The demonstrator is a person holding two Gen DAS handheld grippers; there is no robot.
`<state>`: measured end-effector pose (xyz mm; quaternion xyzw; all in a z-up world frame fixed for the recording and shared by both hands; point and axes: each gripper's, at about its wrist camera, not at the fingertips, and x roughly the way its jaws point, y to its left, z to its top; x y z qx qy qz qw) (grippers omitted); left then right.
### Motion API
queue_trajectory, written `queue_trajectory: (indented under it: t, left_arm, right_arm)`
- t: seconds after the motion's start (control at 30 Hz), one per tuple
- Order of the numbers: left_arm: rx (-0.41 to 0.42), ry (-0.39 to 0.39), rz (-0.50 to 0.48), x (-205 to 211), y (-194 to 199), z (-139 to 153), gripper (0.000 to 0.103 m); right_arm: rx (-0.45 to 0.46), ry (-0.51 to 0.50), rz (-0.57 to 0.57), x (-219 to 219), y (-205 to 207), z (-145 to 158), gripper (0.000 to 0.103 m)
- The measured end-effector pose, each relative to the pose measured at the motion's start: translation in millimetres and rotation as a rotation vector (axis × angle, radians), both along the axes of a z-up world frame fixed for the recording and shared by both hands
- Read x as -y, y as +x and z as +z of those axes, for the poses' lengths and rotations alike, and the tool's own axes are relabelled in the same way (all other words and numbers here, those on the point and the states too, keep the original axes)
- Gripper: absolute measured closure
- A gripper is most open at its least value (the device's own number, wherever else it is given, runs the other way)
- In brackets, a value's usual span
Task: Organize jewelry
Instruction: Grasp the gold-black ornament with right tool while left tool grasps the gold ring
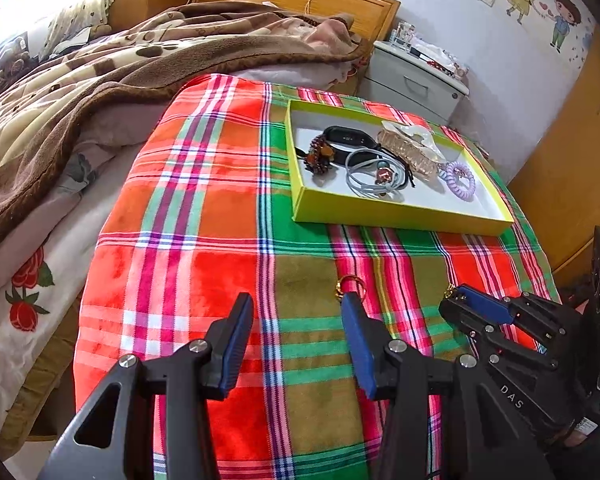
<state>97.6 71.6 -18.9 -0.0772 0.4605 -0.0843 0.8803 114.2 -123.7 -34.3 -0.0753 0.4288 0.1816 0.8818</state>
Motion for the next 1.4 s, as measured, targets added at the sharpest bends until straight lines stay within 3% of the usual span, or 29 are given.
queue_trajectory:
  t: [0.33, 0.83, 0.97, 1.1, 1.4]
  left_arm:
    - [-0.021, 0.037, -0.069, 29.4, 9.9, -9.6, 0.055]
    - [0.031, 0.214, -0.078, 57.5, 12.8, -15.8, 0.056]
    - [0.04, 0.213, -0.076, 56.4, 13.6, -14.9, 0.072]
    - [0.043, 0.217, -0.086, 58.1, 13.3, -14.6, 0.08]
    - [0.054, 0.201, -0.102, 59.3, 11.6, -8.2, 0.081]
  right_arm:
    - [0.035, 0.079, -0.096, 31.8, -4.7, 15.2, 0.084]
    - [0.056, 0.118, -0.124, 43.6, -6.2, 23.6, 0.084]
    - [0.054, 0.118, -0.124, 44.0, -5.7, 22.5, 0.084]
    - [0.06, 0.118, -0.13, 44.8, -6.1, 23.4, 0.084]
    - [0.07, 0.119, -0.143, 48.4, -6.0, 27.6, 0.084]
